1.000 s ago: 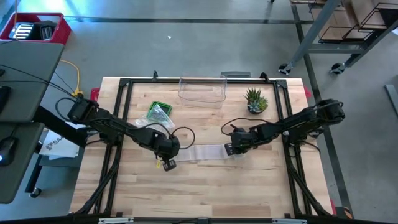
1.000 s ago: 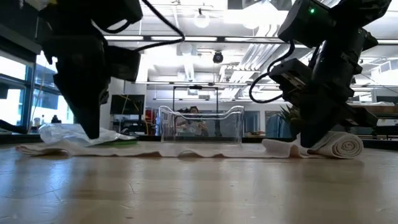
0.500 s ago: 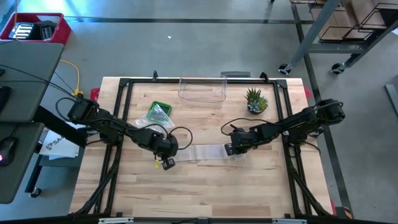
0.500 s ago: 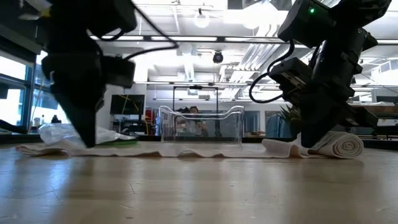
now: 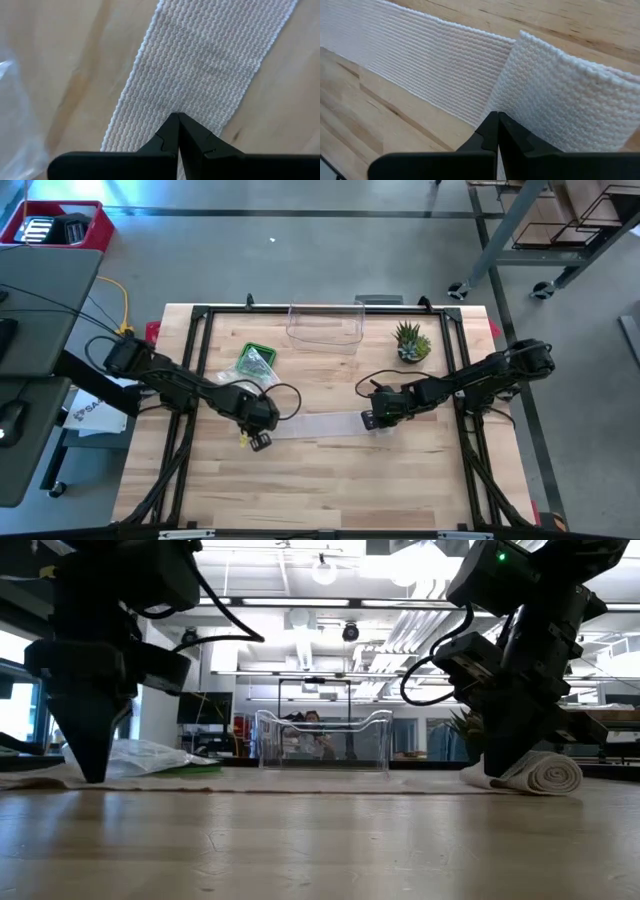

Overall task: Roll bandage
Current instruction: Roll the bandage

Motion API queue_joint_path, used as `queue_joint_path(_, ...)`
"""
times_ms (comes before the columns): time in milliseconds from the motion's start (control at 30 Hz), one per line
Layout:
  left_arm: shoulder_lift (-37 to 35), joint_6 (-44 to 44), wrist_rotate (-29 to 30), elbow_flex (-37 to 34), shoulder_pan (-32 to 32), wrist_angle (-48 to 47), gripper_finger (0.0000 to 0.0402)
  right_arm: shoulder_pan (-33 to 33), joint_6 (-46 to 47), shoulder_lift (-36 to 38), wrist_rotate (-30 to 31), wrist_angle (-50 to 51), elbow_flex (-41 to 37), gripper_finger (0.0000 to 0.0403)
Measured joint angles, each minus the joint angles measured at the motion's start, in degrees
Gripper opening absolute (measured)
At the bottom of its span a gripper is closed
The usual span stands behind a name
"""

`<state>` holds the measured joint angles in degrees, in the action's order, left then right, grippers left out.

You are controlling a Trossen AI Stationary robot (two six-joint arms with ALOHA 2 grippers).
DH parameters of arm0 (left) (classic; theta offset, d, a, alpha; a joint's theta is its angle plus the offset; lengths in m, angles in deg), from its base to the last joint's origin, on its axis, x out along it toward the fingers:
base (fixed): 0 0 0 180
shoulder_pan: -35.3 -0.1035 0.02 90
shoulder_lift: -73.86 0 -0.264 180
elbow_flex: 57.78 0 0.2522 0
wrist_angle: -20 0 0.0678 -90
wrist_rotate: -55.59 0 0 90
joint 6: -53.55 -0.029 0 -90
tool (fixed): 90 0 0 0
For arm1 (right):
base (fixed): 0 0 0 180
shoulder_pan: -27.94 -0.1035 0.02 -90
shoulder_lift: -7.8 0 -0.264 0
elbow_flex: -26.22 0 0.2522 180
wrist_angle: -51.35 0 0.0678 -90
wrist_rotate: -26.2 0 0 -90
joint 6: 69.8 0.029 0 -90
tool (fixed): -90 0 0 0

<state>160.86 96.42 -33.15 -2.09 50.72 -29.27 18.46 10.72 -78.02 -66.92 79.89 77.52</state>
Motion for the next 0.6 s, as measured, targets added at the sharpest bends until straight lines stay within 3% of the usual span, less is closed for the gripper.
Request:
queue_joint_path(200, -1.0, 3.9, 2.3, -0.1, 0.0, -7.3, 0.0000, 0.0, 0.0, 0.0, 0.1, 0.0, 0.0, 0.0000)
queue_joint_path(600, -2.9, 3.7, 3.6, 0.0, 0.0, -7.3, 0.0000, 0.0, 0.0, 0.0, 0.3, 0.0, 0.0, 0.0000)
